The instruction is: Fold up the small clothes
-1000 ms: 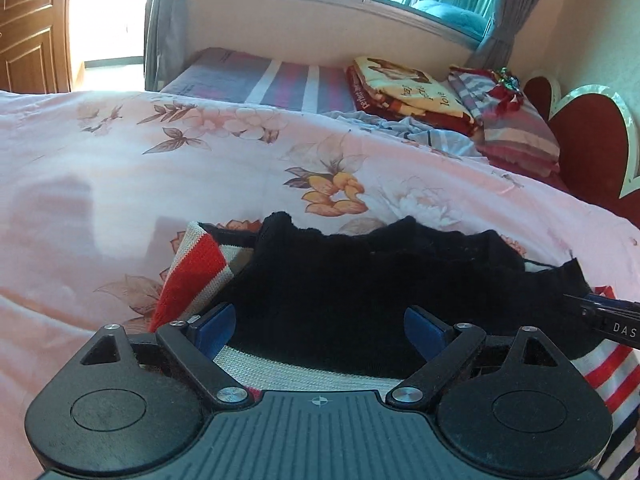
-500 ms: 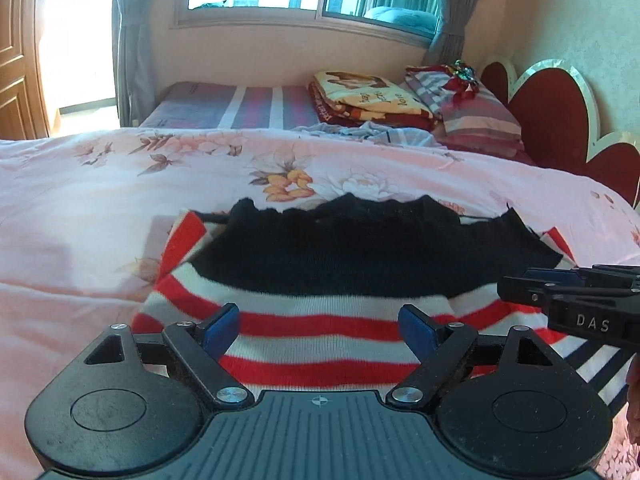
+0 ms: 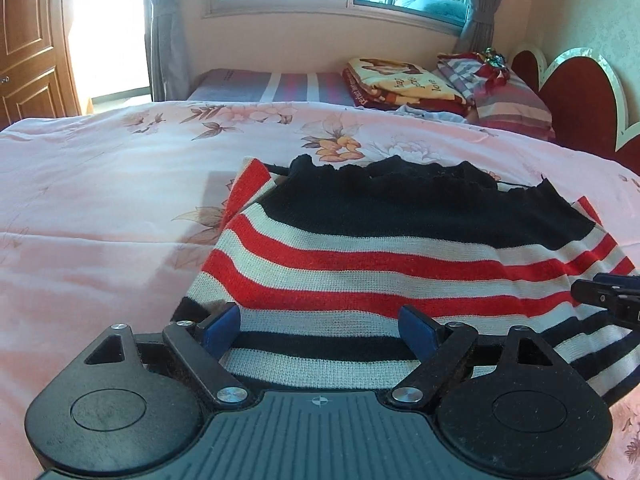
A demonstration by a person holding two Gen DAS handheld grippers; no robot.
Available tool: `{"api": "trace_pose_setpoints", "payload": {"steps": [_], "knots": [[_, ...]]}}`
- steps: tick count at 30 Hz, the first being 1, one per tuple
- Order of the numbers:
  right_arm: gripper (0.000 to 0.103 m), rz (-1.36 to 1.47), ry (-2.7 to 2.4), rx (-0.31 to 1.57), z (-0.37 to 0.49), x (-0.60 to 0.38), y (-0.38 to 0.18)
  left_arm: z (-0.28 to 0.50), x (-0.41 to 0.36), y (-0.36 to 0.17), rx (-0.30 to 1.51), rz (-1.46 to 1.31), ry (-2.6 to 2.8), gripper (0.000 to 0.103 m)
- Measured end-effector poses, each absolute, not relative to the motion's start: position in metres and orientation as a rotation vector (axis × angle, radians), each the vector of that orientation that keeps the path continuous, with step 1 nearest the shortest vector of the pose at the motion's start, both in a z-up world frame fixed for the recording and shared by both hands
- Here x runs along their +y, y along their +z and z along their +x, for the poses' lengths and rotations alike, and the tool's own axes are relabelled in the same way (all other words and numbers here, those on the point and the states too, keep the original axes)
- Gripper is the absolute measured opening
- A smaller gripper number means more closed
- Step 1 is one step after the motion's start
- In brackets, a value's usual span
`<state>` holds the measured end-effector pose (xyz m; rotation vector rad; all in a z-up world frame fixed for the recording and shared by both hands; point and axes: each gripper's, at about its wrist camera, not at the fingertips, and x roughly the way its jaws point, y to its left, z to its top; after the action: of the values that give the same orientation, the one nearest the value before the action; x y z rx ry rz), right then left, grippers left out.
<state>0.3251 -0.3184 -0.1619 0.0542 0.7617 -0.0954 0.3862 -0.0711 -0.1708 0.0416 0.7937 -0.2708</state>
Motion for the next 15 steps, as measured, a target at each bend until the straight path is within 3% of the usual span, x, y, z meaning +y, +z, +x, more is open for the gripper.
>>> {"api": "trace_pose_setpoints", "payload": {"steps": [15], "knots": [[0.052, 0.01, -0.11, 0.776, 0.286, -0.286, -0.161, 0.348, -0.096, -0.174, 0.802, 0.101, -0.302, 0.086]]}}
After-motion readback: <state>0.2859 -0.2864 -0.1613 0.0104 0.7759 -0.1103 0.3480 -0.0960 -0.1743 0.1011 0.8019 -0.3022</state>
